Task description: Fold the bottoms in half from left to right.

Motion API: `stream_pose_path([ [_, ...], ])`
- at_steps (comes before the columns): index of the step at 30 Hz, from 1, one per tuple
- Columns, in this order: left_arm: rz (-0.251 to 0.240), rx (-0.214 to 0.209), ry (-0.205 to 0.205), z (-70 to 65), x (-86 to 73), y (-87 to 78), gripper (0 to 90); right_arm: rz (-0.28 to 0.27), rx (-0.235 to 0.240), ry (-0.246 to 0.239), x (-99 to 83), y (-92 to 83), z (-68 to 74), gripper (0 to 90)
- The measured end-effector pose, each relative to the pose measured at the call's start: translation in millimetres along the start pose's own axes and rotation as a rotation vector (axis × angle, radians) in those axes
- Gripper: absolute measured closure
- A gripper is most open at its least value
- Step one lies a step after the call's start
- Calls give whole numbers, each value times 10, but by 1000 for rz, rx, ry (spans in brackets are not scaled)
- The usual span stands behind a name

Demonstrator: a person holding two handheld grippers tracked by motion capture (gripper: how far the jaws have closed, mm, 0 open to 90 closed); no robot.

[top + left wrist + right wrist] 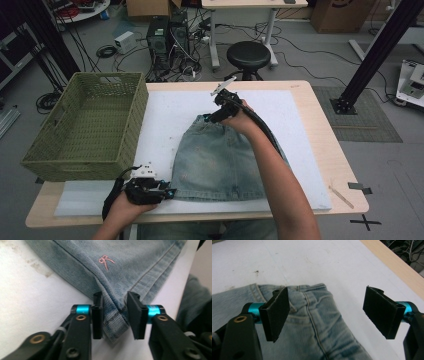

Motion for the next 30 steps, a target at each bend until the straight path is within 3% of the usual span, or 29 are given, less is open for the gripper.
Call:
stream_pose_path([
  [3, -6, -2, 3, -3, -2, 10, 734, 25, 10, -10, 41, 166, 3, 218],
  [8, -24, -49, -6, 48, 4, 27, 769, 60, 35, -1, 69, 463, 18, 226],
  [12, -29, -67, 3, 71, 22, 48, 777, 106, 48, 7, 53, 672, 57, 315],
  [13, -27, -67, 9, 72, 24, 50, 777, 105, 84, 32, 47, 707, 45, 391],
  [17, -27, -69, 17, 66, 31, 58, 777, 127, 108, 32, 78, 681, 53, 550],
  [19, -28, -68, 20, 62, 35, 61, 778, 123, 111, 21, 92, 649, 61, 686],
  [21, -28, -74, 22, 61, 38, 58, 778, 127, 93, 7, 111, 629, 85, 798],
  [22, -29, -78, 23, 59, 36, 57, 778, 140, 33, -13, 118, 618, 104, 860],
  [23, -31, -78, 22, 57, 34, 54, 779, 157, 18, -25, 119, 626, 109, 861],
  [30, -41, -88, 22, 84, 35, 22, 780, 125, 32, -4, 134, 579, 88, 868],
])
Point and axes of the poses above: each handheld gripper's, and its own axes: y roughly forward along the jaws, x roughly out of its top, z roughly to its left, the point moved 1 cm from there along y, roughly forward along the jaws, and after that the axes turned 8 degrees about -y, right-handed, at the moved point
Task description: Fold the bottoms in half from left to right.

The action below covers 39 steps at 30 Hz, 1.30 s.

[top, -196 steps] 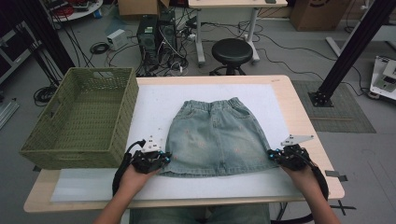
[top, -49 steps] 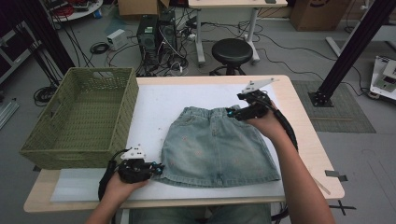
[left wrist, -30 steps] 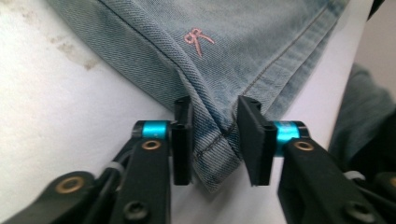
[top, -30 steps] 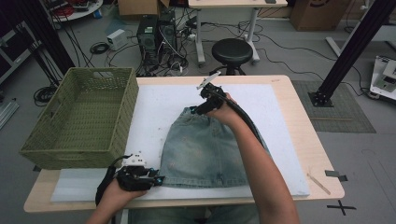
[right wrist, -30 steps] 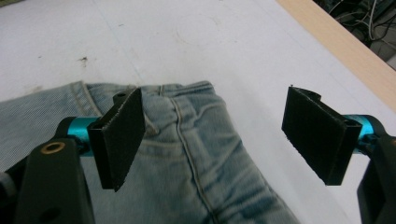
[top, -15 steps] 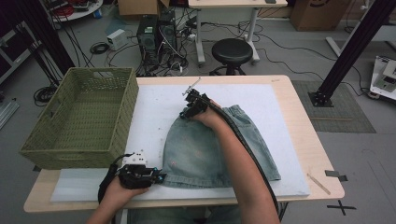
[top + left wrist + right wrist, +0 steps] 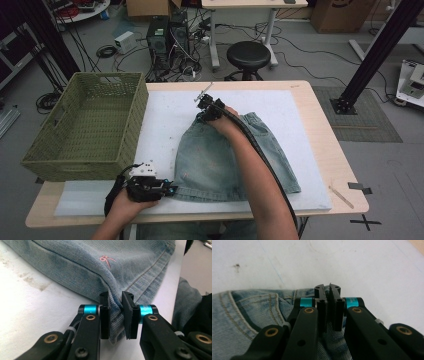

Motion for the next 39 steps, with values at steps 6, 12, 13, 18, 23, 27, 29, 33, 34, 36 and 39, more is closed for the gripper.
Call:
stream_pose_path([
  [6, -8, 4, 1, -6, 3, -14, 780, -39, 7, 7, 19, -100, -20, 868],
  [12, -36, -11, -3, -8, 20, -65, 780, -82, 6, 14, 39, -206, -40, 868],
  [13, -44, -17, -2, -9, 25, -80, 780, -100, 8, 21, 50, -230, -39, 868],
  [18, -95, -36, 10, -42, 76, -191, 781, -133, 1, 16, 135, -313, -7, 868],
  [23, -133, -61, 26, -100, 141, -272, 782, -170, -7, 1, 229, -374, 21, 868],
  [27, -160, -94, 51, -183, 247, -293, 782, -182, -9, 5, 223, -444, -7, 868],
  [29, -167, -114, 67, -232, 319, -282, 782, -193, -11, 6, 193, -498, -34, 867],
  [33, -176, -153, 106, -351, 501, -230, 782, -225, -10, 19, 123, -639, -87, 867],
  [34, -175, -162, 116, -386, 547, -211, 782, -233, -10, 21, 99, -685, -101, 867],
  [36, -172, -176, 137, -446, 629, -172, 782, -237, -13, 22, 70, -749, -124, 867],
  [39, -169, -203, 166, -553, 771, -82, 782, -253, -18, 26, 5, -863, -174, 866],
])
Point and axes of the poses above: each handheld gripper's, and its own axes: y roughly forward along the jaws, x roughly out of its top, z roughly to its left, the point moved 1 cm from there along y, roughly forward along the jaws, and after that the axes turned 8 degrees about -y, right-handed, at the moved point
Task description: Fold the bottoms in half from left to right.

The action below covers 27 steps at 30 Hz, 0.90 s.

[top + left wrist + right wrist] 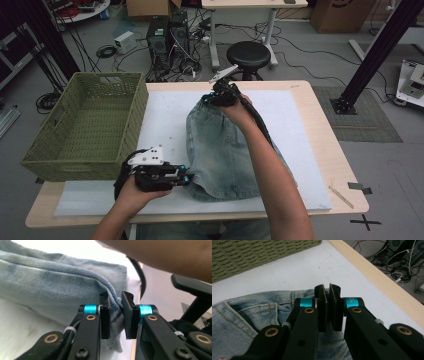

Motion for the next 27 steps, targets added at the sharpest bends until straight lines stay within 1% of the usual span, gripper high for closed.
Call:
stream_pose_path([
  [4, 11, -36, 27, -64, 157, 199, 782, -14, -16, 12, -60, -139, -69, 866],
  [9, 12, -84, 38, -105, 301, 447, 782, -34, -32, 34, -171, -331, -161, 866],
  [13, 8, -126, 37, -135, 397, 666, 782, -52, -46, 48, -267, -475, -226, 865],
  [16, 12, -150, 48, -170, 476, 837, 782, -60, -54, 58, -339, -572, -271, 864],
  [19, 18, -168, 62, -203, 559, 1010, 782, -66, -64, 63, -416, -666, -321, 864],
  [21, 22, -181, 64, -218, 606, 1130, 782, -71, -72, 71, -469, -724, -354, 862],
  [23, 34, -189, 73, -226, 650, 1254, 782, -73, -78, 78, -531, -778, -393, 861],
  [27, 46, -200, 67, -212, 702, 1527, 781, -67, -87, 89, -679, -829, -458, 848],
])
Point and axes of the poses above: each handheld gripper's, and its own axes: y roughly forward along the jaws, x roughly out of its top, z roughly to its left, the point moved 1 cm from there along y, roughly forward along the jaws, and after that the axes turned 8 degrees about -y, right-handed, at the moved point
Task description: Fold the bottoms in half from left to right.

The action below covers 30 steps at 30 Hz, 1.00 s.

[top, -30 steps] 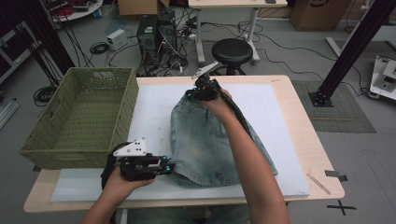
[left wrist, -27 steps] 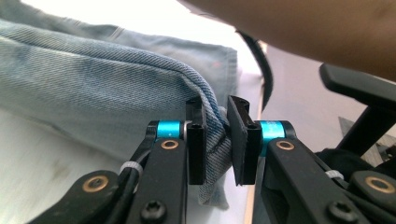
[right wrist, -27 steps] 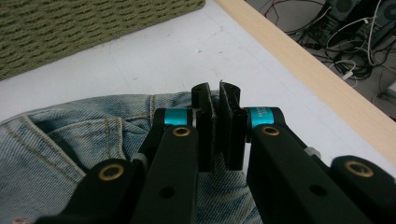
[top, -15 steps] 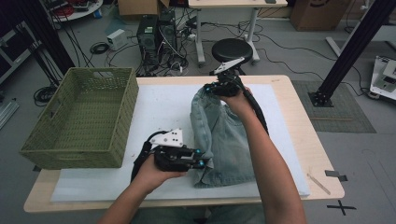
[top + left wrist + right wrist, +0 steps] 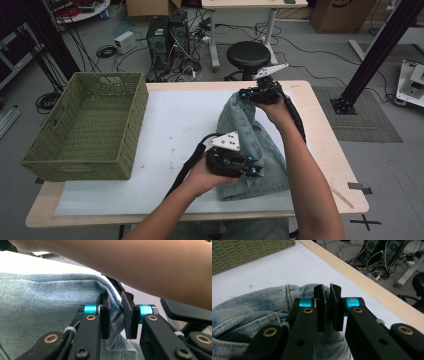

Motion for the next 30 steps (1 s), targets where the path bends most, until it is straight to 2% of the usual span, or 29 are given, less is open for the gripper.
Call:
stream_pose_path([
  [5, 32, 2, -21, 114, -45, 331, 778, 33, -12, 37, -182, 16, -32, 687],
  [7, 36, 0, -33, 150, -99, 417, 777, 51, -23, 38, -233, 15, -31, 561],
  [9, 25, -7, -57, 164, -167, 471, 778, 53, -23, 74, -277, -23, -51, 501],
  [14, 11, -15, -68, 157, -241, 477, 778, 11, -89, 120, -432, -309, -165, 511],
  [16, 7, -14, -64, 157, -243, 461, 778, 34, -121, 126, -544, -399, -219, 531],
  [17, 2, -14, -60, 151, -240, 449, 778, 67, -140, 131, -605, -418, -236, 550],
  [19, -5, -14, -53, 129, -229, 421, 778, 118, -145, 130, -739, -401, -257, 579],
  [22, -14, -15, -48, 98, -211, 395, 778, 159, -83, 141, -877, -241, -201, 603],
  [25, -17, -18, -48, 81, -201, 395, 778, 170, -1, 128, -876, 22, -46, 623],
  [28, -14, -22, -46, 78, -205, 397, 778, 125, 68, 131, -828, 271, 112, 633],
  [30, -6, -23, -41, 79, -210, 391, 778, 88, 101, 156, -804, 402, 187, 634],
])
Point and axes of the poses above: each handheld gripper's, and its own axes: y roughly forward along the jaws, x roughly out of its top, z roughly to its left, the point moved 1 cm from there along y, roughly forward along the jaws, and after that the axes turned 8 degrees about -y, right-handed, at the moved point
